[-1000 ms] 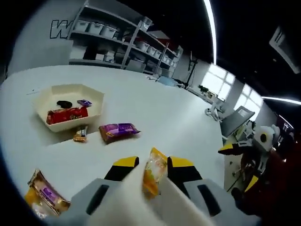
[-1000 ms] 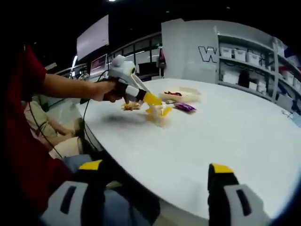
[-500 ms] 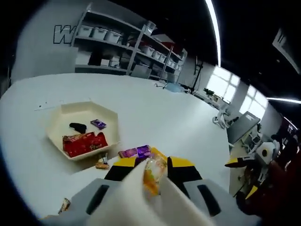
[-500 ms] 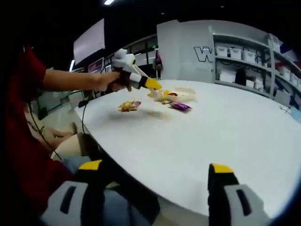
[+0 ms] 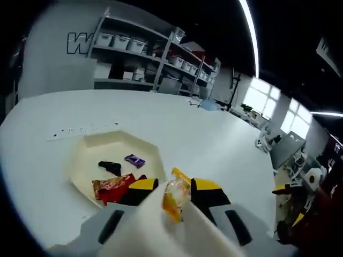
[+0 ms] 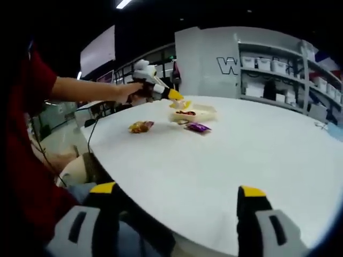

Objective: Place the target food into the container with the food tongs after gripping and lifting it, then release it inside without dropping or visibly crushing the food.

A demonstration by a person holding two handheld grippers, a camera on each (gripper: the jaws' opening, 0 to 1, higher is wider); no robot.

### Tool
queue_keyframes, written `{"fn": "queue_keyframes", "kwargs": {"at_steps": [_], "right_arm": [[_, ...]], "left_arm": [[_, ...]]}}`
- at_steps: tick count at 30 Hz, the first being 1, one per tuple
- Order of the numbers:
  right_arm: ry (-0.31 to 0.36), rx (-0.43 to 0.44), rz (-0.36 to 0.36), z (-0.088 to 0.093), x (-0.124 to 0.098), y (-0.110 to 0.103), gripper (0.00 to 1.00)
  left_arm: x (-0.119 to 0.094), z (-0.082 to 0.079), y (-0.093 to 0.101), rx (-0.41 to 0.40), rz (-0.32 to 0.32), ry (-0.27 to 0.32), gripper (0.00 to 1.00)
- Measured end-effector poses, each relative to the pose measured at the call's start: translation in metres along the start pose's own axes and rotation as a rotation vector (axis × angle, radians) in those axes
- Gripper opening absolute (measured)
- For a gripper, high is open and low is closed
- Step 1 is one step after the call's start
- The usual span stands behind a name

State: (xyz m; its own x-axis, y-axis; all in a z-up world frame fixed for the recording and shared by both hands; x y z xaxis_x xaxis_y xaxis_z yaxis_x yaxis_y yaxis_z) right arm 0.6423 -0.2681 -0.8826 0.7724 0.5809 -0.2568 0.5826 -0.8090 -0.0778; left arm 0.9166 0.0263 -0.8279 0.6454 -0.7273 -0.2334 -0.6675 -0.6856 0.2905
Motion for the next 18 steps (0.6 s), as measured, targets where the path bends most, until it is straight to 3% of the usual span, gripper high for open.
{"fn": "queue_keyframes", "kwargs": {"at_steps": [18], "right_arm": [[-0.006, -0.020, 0.029, 0.001, 0.002, 0.013, 0.90]], "left_arm": [[0.029, 0.000, -0.040, 0.000, -0.073, -0.008, 0.22]]}}
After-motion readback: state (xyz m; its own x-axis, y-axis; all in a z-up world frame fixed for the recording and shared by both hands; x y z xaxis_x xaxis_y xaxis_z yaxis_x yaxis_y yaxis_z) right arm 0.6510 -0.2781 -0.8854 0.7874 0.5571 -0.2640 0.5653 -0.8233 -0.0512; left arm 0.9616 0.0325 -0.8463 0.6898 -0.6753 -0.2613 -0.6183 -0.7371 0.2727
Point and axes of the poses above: the point that each gripper's makers call its tool centre point, and the gripper's own axes: x roughly forward along the fingers, y roughly to its right, z roughly out of its underside, the point moved 10 cm from there along -x, roughly backward along the fingers, and after that the axes turned 11 degrees about y, right-handed, at the moved point
